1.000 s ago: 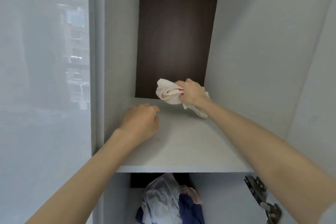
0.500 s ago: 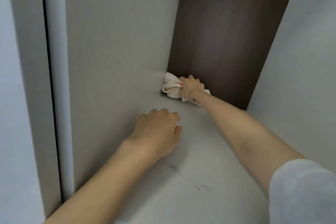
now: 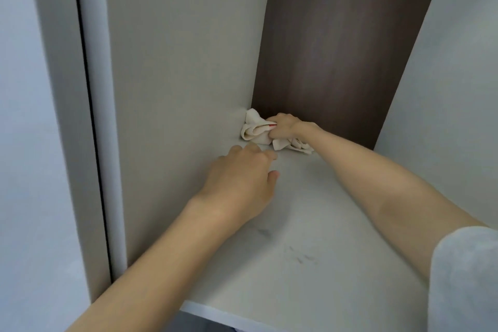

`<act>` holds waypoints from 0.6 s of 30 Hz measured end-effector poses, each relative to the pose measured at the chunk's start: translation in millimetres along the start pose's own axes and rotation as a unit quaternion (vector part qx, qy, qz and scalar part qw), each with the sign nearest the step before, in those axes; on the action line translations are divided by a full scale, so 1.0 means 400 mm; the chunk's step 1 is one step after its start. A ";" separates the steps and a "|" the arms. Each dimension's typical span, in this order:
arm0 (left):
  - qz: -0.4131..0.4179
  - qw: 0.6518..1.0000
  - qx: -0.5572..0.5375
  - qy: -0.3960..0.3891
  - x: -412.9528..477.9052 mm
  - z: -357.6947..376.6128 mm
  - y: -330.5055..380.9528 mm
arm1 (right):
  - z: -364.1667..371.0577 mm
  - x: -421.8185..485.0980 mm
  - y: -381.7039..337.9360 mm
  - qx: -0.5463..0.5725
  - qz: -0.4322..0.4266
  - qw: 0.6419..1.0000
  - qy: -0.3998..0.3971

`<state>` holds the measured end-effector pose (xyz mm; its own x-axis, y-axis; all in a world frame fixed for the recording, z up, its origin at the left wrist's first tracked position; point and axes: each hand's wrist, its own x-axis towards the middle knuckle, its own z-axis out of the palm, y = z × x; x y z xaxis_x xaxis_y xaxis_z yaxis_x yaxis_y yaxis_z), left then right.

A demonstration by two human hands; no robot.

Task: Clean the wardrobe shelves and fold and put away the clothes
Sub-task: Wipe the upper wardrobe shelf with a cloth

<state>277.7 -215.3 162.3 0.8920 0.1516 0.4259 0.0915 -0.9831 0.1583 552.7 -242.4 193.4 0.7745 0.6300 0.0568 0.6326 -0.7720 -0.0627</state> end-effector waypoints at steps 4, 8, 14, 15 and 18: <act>0.033 0.997 -0.018 0.067 -0.034 -0.020 0.023 | 0.000 -0.081 -0.028 0.031 -0.021 0.999 -0.009; 0.078 0.991 0.003 0.106 -0.094 -0.052 0.017 | -0.009 -0.197 -0.072 0.070 -0.035 0.997 -0.015; 0.143 0.970 -0.041 0.193 -0.215 -0.134 -0.043 | -0.016 -0.415 -0.180 0.067 0.014 0.998 0.013; 0.170 0.961 -0.048 0.213 -0.243 -0.151 -0.053 | -0.011 -0.451 -0.204 0.058 0.029 0.998 0.014; 0.250 0.919 -0.021 0.303 -0.308 -0.186 -0.090 | -0.004 -0.539 -0.262 0.054 0.059 0.996 0.033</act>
<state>131.7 -191.0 170.3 0.4059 -0.2767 0.8710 -0.2922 -0.9423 -0.1632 319.2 -297.4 189.1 0.8443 0.5251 0.1069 0.5359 -0.8249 -0.1801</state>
